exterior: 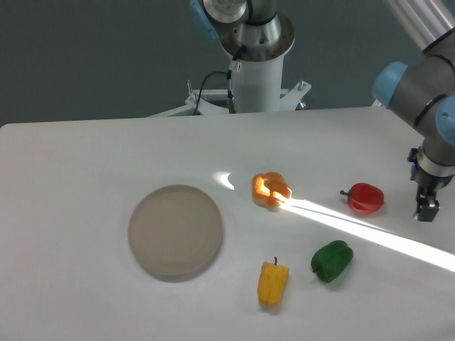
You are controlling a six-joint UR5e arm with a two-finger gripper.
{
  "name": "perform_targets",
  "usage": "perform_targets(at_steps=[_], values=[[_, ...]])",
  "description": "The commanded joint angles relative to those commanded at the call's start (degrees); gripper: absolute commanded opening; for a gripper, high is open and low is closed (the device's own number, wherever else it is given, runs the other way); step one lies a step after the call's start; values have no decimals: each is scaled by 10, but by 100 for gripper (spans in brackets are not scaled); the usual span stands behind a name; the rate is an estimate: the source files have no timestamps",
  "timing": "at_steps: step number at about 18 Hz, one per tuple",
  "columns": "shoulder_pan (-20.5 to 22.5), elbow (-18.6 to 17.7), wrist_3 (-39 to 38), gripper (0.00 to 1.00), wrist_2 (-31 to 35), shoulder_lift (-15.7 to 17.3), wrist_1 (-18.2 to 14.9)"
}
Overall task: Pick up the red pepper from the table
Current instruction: 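Lower the open gripper onto the red bell pepper and close it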
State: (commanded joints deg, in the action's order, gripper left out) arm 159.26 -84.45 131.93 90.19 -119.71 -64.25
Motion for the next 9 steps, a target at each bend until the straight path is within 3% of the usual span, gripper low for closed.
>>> perform_targets(at_steps=[4,9], values=[[-13,-48,-19,100,-20,4,61],[-14,-59,-11,100,-15,18,60]])
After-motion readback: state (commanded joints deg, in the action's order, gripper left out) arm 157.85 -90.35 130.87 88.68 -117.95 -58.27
